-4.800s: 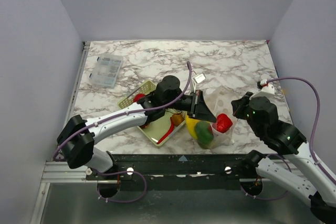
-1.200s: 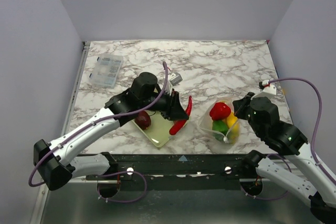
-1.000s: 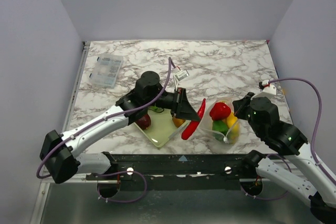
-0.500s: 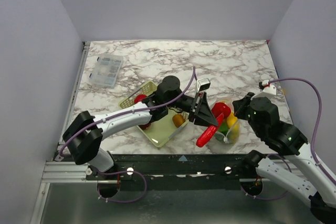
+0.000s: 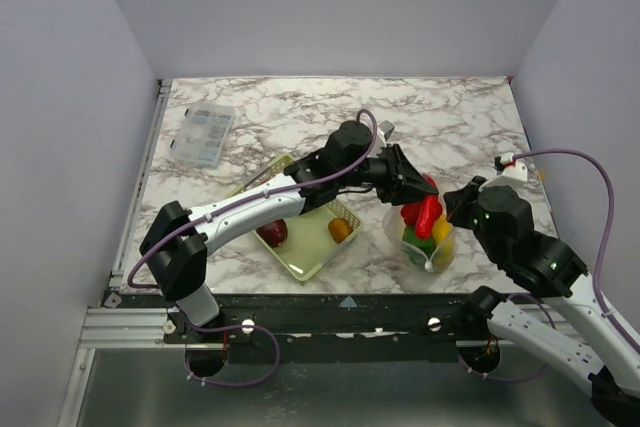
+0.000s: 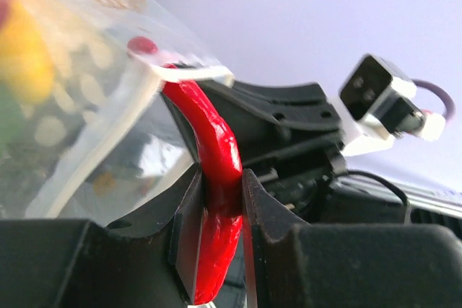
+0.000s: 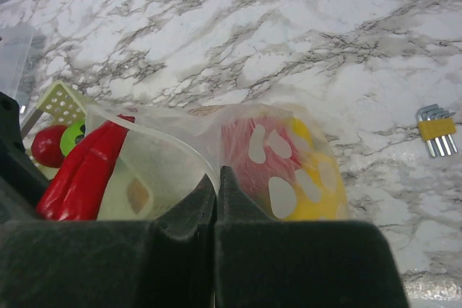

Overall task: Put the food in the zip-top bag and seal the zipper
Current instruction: Place the fake vegetable in the zipper food storage bag.

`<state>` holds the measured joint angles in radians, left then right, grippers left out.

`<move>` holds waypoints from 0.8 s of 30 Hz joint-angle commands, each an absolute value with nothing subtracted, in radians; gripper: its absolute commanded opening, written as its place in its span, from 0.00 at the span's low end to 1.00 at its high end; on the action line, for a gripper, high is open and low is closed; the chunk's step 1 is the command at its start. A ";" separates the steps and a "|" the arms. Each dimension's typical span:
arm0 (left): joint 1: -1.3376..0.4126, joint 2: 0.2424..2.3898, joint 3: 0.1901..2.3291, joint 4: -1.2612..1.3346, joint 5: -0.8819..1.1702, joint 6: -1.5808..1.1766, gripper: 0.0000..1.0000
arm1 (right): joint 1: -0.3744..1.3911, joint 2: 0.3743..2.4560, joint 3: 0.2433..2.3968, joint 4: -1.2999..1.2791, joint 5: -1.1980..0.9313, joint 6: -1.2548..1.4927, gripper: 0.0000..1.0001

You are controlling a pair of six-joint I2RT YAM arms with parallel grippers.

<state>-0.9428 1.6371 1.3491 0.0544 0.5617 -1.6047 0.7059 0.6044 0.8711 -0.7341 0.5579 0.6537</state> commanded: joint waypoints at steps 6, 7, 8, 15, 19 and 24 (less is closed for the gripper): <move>-0.960 1.664 1.297 -0.005 0.308 -1.517 0.28 | 0.709 0.595 0.869 -0.704 0.564 0.655 0.01; -0.962 1.669 1.307 -0.005 0.295 -1.506 0.38 | 0.709 0.597 0.867 -0.704 0.562 0.655 0.01; -0.963 1.674 1.325 -0.019 0.288 -1.492 0.46 | 0.710 0.597 0.869 -0.705 0.561 0.655 0.01; -0.965 1.635 1.344 -0.101 0.255 -1.387 0.71 | 0.709 0.597 0.870 -0.706 0.562 0.657 0.01; -0.964 1.585 1.294 -0.102 0.218 -1.324 0.69 | 0.710 0.606 0.868 -0.703 0.563 0.656 0.01; -0.968 1.611 1.393 -0.211 0.231 -1.176 0.66 | 0.709 0.616 0.871 -0.706 0.560 0.655 0.01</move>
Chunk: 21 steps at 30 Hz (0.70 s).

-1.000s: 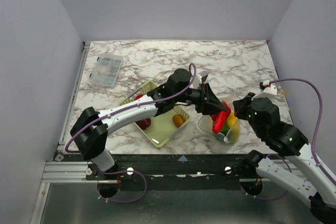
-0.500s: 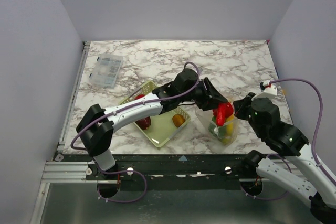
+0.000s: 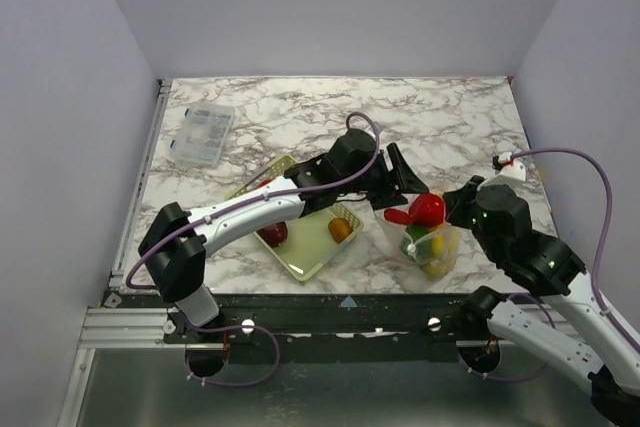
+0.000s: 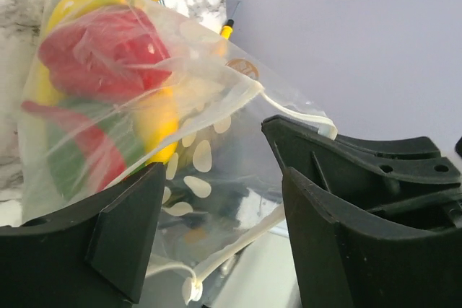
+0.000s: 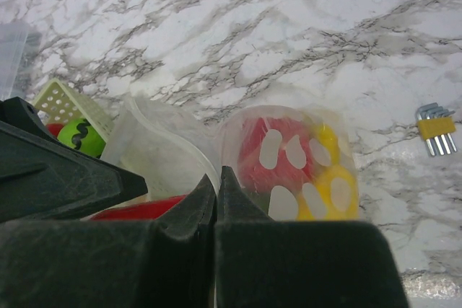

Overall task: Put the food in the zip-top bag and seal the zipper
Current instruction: Place the fake vegetable in the zipper food storage bag, then adjust the zipper food storage bag at the center of the board.

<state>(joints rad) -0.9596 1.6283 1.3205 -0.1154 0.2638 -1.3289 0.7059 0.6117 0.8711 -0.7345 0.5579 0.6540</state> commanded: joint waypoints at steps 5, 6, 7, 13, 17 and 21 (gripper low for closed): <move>-0.983 1.611 1.439 -0.265 0.233 -1.050 0.67 | 0.709 0.610 0.867 -0.700 0.561 0.654 0.01; -0.987 1.595 1.427 -0.233 0.235 -1.015 0.67 | 0.710 0.612 0.869 -0.702 0.561 0.653 0.01; -0.995 1.569 1.420 -0.223 0.218 -0.968 0.67 | 0.709 0.613 0.871 -0.704 0.564 0.653 0.01; -0.982 1.417 1.336 -0.219 0.232 -0.575 0.70 | 0.710 0.634 0.879 -0.702 0.537 0.640 0.01; -0.953 1.450 1.392 -0.406 0.253 -0.404 0.80 | 0.710 0.638 0.878 -0.688 0.494 0.624 0.01; -0.939 1.535 1.437 -0.471 0.308 -0.353 0.81 | 0.710 0.634 0.880 -0.677 0.448 0.604 0.01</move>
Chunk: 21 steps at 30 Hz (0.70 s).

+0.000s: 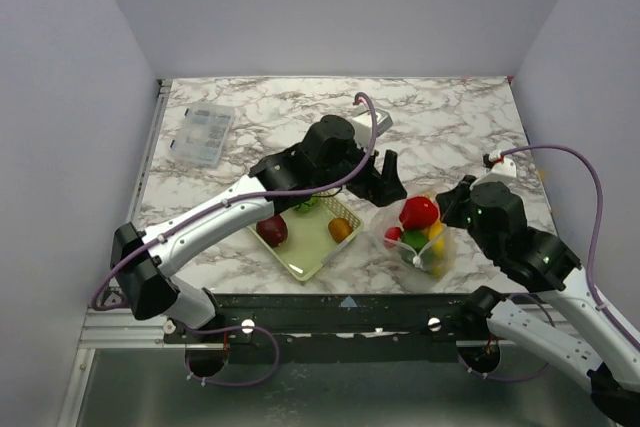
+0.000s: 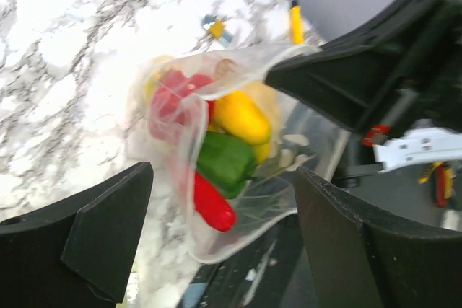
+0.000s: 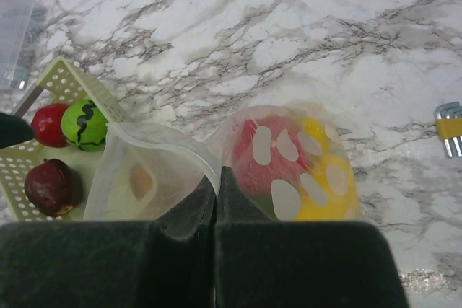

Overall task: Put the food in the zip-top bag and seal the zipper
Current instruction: Adjust the zipper food storage bag at the center of the board.

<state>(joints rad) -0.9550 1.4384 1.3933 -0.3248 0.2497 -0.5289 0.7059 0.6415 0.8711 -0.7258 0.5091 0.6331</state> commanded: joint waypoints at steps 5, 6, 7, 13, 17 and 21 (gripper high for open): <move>-0.935 1.631 1.468 -0.469 0.265 -0.346 0.78 | 0.709 0.630 0.892 -0.676 0.392 0.585 0.01; -0.934 1.644 1.477 -0.469 0.259 -0.350 0.75 | 0.710 0.636 0.896 -0.679 0.384 0.581 0.01; -0.932 1.649 1.483 -0.468 0.249 -0.362 0.71 | 0.709 0.644 0.901 -0.683 0.374 0.580 0.01; -0.904 1.645 1.508 -0.420 0.315 -0.445 0.17 | 0.710 0.713 0.922 -0.691 0.377 0.565 0.01; -0.807 1.605 1.435 -0.253 0.449 -0.632 0.00 | 0.709 0.782 0.961 -0.696 0.405 0.537 0.01; -0.710 1.588 1.324 -0.009 0.539 -0.935 0.00 | 0.710 0.843 0.989 -0.674 0.432 0.505 0.01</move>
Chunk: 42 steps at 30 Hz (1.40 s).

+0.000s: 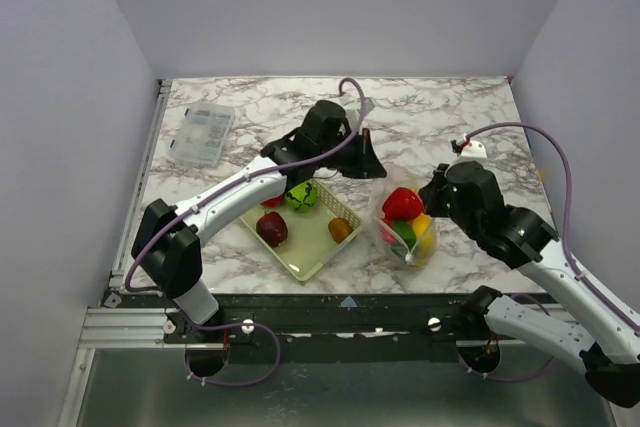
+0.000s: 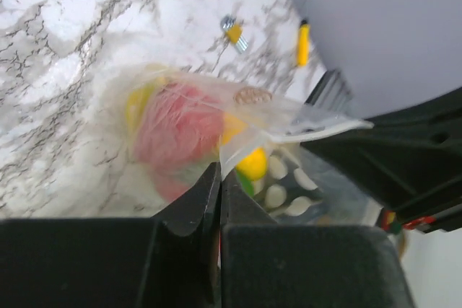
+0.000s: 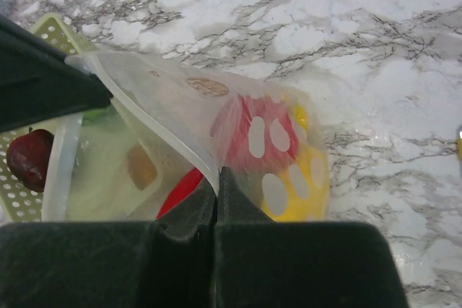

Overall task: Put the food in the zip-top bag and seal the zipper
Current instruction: Adjust the zipper food storage bag at the center of the board.

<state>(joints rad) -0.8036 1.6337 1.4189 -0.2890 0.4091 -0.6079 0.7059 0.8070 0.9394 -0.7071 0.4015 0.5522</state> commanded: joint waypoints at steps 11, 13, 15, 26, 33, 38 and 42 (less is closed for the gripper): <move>-0.607 1.618 1.243 0.103 0.433 -1.367 0.00 | 0.710 0.827 0.882 -0.368 0.293 0.384 0.33; -0.595 1.605 1.221 0.105 0.402 -1.403 0.00 | 0.709 0.791 0.831 -0.283 0.266 0.382 0.49; -0.586 1.585 1.194 0.108 0.366 -1.435 0.00 | 0.709 0.750 0.783 -0.228 0.234 0.378 0.61; -0.565 1.578 1.202 0.056 0.343 -1.494 0.00 | 0.709 0.664 0.666 -0.144 0.117 0.283 0.77; -0.549 1.576 1.249 0.018 0.273 -1.498 0.00 | 0.710 0.826 0.745 -0.208 0.074 0.245 0.79; -0.526 1.602 1.268 0.018 0.287 -1.528 0.00 | 0.720 0.893 0.781 -0.244 0.180 0.201 0.85; -0.516 1.608 1.281 0.015 0.280 -1.539 0.00 | 0.739 0.953 0.803 -0.241 0.314 0.174 0.84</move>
